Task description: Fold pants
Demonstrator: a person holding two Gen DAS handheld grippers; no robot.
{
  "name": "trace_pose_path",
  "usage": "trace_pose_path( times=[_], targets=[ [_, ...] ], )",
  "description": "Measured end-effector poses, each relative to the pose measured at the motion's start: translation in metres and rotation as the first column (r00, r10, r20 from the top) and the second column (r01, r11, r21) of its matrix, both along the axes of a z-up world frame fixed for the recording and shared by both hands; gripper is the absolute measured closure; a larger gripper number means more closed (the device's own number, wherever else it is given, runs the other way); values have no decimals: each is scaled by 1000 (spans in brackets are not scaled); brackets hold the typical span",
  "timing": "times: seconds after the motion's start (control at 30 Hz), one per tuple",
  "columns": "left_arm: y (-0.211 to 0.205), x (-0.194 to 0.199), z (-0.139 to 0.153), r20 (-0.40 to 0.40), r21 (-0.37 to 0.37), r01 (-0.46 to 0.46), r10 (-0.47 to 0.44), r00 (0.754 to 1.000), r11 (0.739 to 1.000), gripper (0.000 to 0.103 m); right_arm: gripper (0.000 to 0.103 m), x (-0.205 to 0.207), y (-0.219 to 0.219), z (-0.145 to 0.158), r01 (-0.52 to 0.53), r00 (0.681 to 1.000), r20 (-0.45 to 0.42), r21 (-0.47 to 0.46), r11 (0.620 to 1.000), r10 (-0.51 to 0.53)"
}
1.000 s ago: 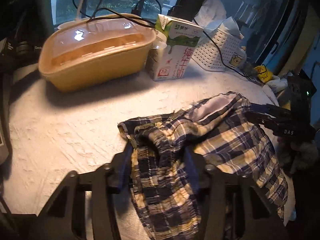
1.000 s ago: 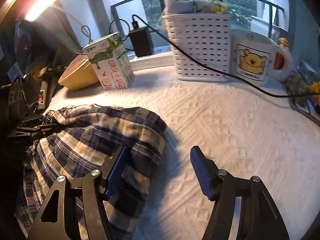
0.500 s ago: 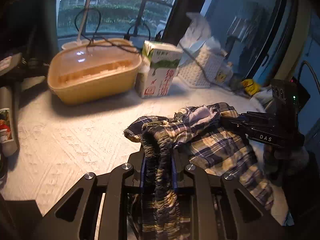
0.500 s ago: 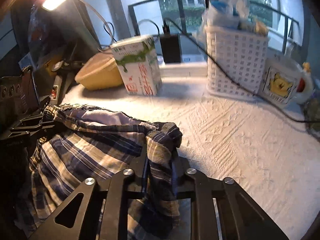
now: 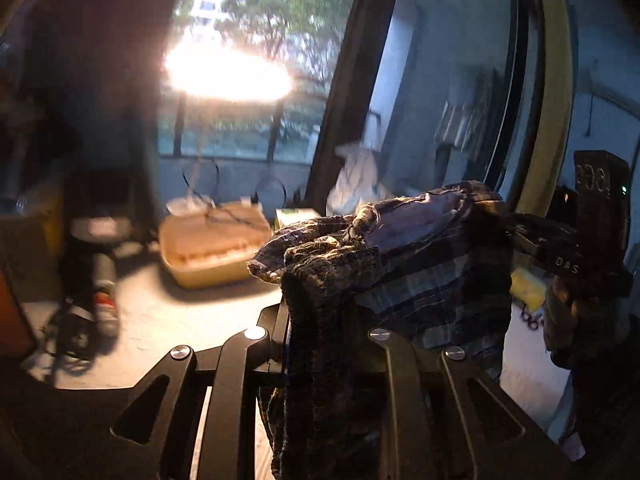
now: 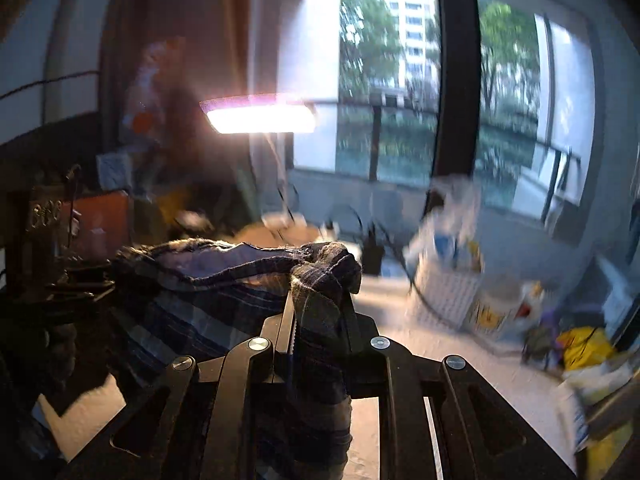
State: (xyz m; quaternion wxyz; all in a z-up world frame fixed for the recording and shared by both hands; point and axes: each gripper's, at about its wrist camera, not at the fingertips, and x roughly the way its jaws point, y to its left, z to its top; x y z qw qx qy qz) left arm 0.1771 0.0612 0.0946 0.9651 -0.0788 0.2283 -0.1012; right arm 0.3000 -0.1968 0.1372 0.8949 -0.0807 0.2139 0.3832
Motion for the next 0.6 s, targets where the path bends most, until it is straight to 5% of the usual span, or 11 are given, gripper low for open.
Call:
trace_pose_path(
  times=[0.3, 0.6],
  targets=[
    [16, -95, 69, 170, 69, -143, 129, 977, 987, 87, 86, -91, 13, 73, -96, 977, 197, 75, 993, 80],
    [50, -164, 99, 199, 183, -307, 271, 942, 934, 87, 86, -147, 54, 98, -235, 949, 244, 120, 964, 201]
  ],
)
